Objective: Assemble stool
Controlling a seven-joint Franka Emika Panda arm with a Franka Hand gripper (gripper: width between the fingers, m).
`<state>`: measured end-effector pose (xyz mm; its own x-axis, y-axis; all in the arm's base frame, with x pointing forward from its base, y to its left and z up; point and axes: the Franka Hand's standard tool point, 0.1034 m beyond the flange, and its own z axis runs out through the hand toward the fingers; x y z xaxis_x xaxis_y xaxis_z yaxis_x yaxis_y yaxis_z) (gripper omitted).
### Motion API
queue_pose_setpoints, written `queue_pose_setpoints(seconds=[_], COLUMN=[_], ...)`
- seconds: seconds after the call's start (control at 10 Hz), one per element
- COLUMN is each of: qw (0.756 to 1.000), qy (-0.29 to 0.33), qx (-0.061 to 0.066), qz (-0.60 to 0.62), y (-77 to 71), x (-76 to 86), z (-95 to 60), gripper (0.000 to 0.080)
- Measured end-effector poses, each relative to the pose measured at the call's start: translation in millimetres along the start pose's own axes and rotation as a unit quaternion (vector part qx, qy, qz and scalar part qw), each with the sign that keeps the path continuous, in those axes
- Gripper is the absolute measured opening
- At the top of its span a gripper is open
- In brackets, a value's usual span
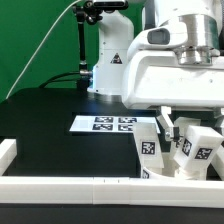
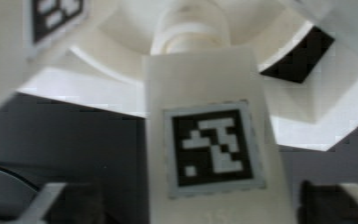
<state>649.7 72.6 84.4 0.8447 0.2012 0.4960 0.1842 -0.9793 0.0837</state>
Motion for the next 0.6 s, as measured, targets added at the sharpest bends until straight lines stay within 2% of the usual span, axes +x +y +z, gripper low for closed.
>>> queue_pose_setpoints(seconds=[0.1, 0.4, 0.6], qw=[1.0, 1.0, 1.0], qy=[0.0, 0.002, 0.01], qx=[0.0, 0.0, 0.003], qz=[0.001, 0.001, -0.006], y=[0.8, 0.3, -2.9], x=[0.1, 2.2, 15.8], z=[-0.2, -2.4, -15.6], gripper=[0.0632, 0.0649, 0.0649])
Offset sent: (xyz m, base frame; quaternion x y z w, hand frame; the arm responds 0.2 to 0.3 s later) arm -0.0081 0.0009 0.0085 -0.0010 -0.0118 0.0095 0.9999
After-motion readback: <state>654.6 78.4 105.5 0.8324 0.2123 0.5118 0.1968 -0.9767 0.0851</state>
